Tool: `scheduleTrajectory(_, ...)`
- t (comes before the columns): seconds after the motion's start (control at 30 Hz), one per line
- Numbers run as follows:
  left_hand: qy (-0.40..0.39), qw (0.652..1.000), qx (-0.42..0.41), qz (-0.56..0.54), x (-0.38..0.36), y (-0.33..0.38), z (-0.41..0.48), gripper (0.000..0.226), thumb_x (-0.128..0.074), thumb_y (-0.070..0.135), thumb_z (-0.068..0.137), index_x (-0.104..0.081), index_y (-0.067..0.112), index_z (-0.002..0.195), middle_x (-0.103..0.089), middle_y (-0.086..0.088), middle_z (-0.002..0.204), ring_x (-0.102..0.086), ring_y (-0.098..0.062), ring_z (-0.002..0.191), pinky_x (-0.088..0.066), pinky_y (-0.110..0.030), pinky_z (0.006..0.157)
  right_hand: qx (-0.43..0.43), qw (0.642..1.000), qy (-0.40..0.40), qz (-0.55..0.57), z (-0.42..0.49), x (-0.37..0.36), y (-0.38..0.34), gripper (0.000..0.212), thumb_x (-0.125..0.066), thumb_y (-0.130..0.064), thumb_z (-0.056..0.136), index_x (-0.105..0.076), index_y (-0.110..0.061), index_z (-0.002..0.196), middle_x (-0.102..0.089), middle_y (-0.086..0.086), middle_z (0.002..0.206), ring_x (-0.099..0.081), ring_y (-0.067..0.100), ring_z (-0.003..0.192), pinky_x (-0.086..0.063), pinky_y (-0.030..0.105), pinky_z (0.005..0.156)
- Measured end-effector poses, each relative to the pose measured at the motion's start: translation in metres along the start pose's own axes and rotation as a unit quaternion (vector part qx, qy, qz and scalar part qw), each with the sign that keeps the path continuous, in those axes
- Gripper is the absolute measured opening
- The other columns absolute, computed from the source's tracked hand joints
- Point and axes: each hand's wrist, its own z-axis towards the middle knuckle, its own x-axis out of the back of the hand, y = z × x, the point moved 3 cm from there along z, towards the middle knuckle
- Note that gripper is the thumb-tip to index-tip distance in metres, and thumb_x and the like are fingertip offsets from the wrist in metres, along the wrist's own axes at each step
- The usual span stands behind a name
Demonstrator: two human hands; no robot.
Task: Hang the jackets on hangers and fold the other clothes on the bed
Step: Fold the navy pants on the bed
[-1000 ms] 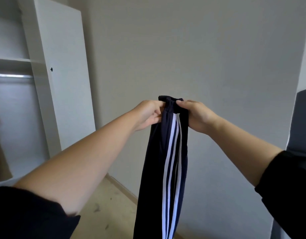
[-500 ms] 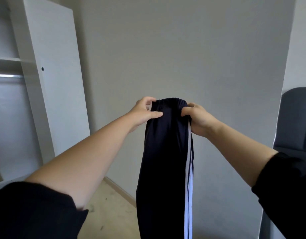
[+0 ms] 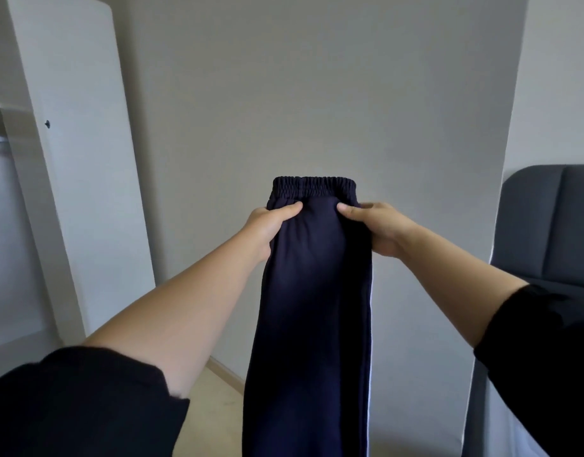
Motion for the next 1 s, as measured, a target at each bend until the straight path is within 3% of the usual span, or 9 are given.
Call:
scheduleTrajectory(0.1, -0.005, 0.999, -0.014, 0.037, -0.018, 0.01, -0.001, 0.026, -0.075, 0.029, 0.082, -0.066, 0.011, 0.099, -0.074, -0.006, 0.097, -0.072, -0.019, 0.084, -0.057, -0.032, 0.077, 0.026, 0.988, 0.155, 0.005, -0.005, 0.02, -0.01, 0.041, -0.071, -0.014, 0.085, -0.058, 0.013, 0.113, -0.068, 0.019, 0.109, -0.068, 0.024, 0.086, -0.055, 0.031, 0.07)
scheduleTrajectory(0.23, 0.002, 0.994, -0.077, 0.072, -0.058, 0.052, -0.003, 0.028, -0.075, 0.034, 0.081, -0.064, 0.013, 0.097, -0.07, -0.005, 0.102, -0.068, -0.023, 0.094, -0.053, -0.039, 0.091, 0.076, 0.974, 0.213, 0.01, -0.028, 0.045, -0.059, 0.015, -0.071, -0.015, 0.086, -0.062, -0.004, 0.081, -0.067, 0.007, 0.088, -0.067, 0.018, 0.078, -0.054, 0.028, 0.065)
scheduleTrajectory(0.37, -0.051, 0.987, -0.133, 0.073, -0.113, 0.105, -0.011, 0.036, -0.074, 0.038, 0.081, -0.064, 0.012, 0.103, -0.071, -0.005, 0.102, -0.069, -0.022, 0.092, -0.055, -0.039, 0.087, 0.142, 0.948, 0.285, -0.014, -0.068, 0.086, -0.127, 0.02, -0.067, -0.025, 0.089, -0.061, -0.007, 0.083, -0.067, 0.005, 0.091, -0.065, 0.021, 0.086, -0.054, 0.032, 0.077)
scheduleTrajectory(0.5, -0.144, 0.979, -0.136, 0.045, -0.177, 0.122, -0.028, 0.038, -0.073, 0.044, 0.081, -0.065, 0.011, 0.098, -0.073, -0.003, 0.094, -0.072, -0.019, 0.081, -0.058, -0.033, 0.075, 0.171, 0.907, 0.378, -0.074, -0.114, 0.133, -0.166, 0.028, -0.06, -0.035, 0.093, -0.06, -0.008, 0.097, -0.064, 0.012, 0.114, -0.06, 0.028, 0.107, -0.048, 0.041, 0.098)
scheduleTrajectory(0.57, -0.165, 0.976, -0.141, 0.03, -0.21, 0.121, -0.04, 0.035, -0.07, 0.046, 0.082, -0.064, 0.013, 0.092, -0.073, -0.001, 0.089, -0.071, -0.018, 0.078, -0.058, -0.03, 0.07, 0.178, 0.89, 0.41, -0.092, -0.14, 0.154, -0.176, 0.028, -0.058, -0.037, 0.094, -0.061, -0.009, 0.096, -0.064, 0.011, 0.107, -0.06, 0.025, 0.1, -0.049, 0.037, 0.094)
scheduleTrajectory(0.67, -0.167, 0.97, -0.173, 0.029, -0.259, 0.132, -0.063, 0.034, -0.067, 0.047, 0.084, -0.063, 0.014, 0.092, -0.07, -0.002, 0.094, -0.069, -0.022, 0.086, -0.057, -0.035, 0.079, 0.208, 0.861, 0.451, -0.109, -0.184, 0.179, -0.2, 0.027, -0.056, -0.034, 0.095, -0.062, -0.009, 0.087, -0.055, 0.007, 0.084, -0.051, 0.018, 0.078, -0.046, 0.031, 0.071)
scheduleTrajectory(0.8, -0.181, 0.952, -0.247, -0.015, -0.322, 0.194, -0.109, 0.029, -0.065, 0.045, 0.087, -0.062, 0.016, 0.09, -0.067, -0.003, 0.095, -0.066, -0.023, 0.09, -0.056, -0.035, 0.081, 0.323, 0.77, 0.527, -0.159, -0.251, 0.193, -0.276, 0.047, -0.055, -0.022, 0.094, -0.029, -0.019, 0.055, -0.024, -0.002, 0.055, -0.024, 0.011, 0.047, -0.018, 0.021, 0.041)
scheduleTrajectory(0.93, -0.21, 0.925, -0.303, -0.093, -0.369, 0.265, -0.16, 0.023, -0.063, 0.042, 0.089, -0.062, 0.019, 0.088, -0.067, -0.003, 0.095, -0.066, -0.023, 0.091, -0.056, -0.036, 0.084, 0.406, 0.647, 0.593, -0.257, -0.314, 0.188, -0.36, 0.05, -0.052, -0.017, 0.094, -0.023, -0.02, 0.053, -0.017, -0.004, 0.054, -0.015, 0.013, 0.05, -0.009, 0.025, 0.038)
scheduleTrajectory(1.0, -0.227, 0.914, -0.31, -0.127, -0.386, 0.287, -0.181, 0.02, -0.062, 0.041, 0.089, -0.061, 0.021, 0.088, -0.067, -0.002, 0.095, -0.065, -0.023, 0.092, -0.055, -0.036, 0.085, 0.417, 0.593, 0.623, -0.293, -0.339, 0.185, -0.388, 0.05, -0.052, -0.018, 0.094, -0.025, -0.018, 0.053, -0.019, -0.002, 0.052, -0.016, 0.015, 0.049, -0.016, 0.027, 0.037)
